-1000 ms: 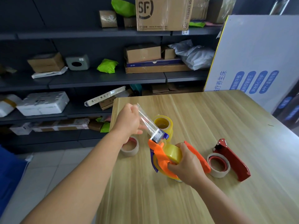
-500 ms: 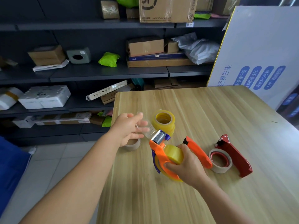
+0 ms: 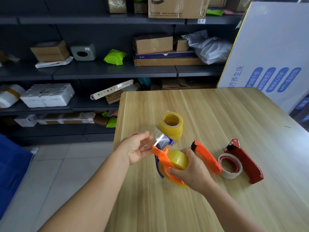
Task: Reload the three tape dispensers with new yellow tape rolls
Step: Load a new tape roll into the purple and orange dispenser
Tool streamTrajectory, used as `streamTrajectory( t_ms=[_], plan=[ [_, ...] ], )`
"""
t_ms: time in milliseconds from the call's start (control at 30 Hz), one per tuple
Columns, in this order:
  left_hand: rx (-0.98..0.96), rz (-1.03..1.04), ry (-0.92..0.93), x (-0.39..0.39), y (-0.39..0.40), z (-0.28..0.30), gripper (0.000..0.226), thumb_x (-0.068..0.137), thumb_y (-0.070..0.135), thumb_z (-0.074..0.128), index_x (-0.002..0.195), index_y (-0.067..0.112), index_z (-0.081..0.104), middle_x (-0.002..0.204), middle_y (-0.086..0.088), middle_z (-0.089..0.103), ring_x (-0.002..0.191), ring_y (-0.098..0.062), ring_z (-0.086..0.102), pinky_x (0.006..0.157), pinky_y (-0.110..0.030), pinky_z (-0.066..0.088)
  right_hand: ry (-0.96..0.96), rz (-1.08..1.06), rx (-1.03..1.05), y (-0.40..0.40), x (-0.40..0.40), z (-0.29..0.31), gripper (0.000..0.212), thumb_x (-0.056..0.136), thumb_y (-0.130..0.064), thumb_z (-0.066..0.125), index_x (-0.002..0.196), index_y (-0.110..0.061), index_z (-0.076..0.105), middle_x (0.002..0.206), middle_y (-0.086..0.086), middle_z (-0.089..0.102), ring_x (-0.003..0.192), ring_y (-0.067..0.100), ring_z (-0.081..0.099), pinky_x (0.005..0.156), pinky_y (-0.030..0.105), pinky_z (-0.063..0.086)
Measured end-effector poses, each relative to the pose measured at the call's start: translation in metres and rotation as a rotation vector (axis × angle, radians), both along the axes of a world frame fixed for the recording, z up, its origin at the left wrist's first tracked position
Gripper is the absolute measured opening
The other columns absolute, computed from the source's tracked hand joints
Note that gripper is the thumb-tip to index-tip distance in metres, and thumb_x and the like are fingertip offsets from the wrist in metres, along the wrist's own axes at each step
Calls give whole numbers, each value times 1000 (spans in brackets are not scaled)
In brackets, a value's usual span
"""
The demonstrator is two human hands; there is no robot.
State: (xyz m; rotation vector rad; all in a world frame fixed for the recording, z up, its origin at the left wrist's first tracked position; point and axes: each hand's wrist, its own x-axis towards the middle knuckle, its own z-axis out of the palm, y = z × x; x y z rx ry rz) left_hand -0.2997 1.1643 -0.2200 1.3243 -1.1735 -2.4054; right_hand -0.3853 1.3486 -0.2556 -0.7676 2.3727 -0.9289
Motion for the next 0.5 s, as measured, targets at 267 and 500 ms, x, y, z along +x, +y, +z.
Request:
streamTrajectory(
  t_ms=[267, 500],
  plan=[
    [-299, -148, -9, -15, 15, 29, 11, 99, 13, 49, 96, 4, 54, 71, -6, 58, 75, -27, 68, 73, -41, 58, 23, 136, 186, -13, 3, 0, 68, 67, -37, 72, 127, -28, 41, 78, -5, 59, 70, 13, 61, 56, 27, 48],
    [-846, -436, -237, -14, -8, 70, 10, 82, 15, 72, 87, 9, 66, 83, -9, 70, 82, -19, 69, 77, -36, 57, 141, 149, 274, -14, -6, 0, 65, 72, -37, 68, 128, -25, 38, 71, -8, 54, 68, 16, 61, 60, 30, 52]
  ],
)
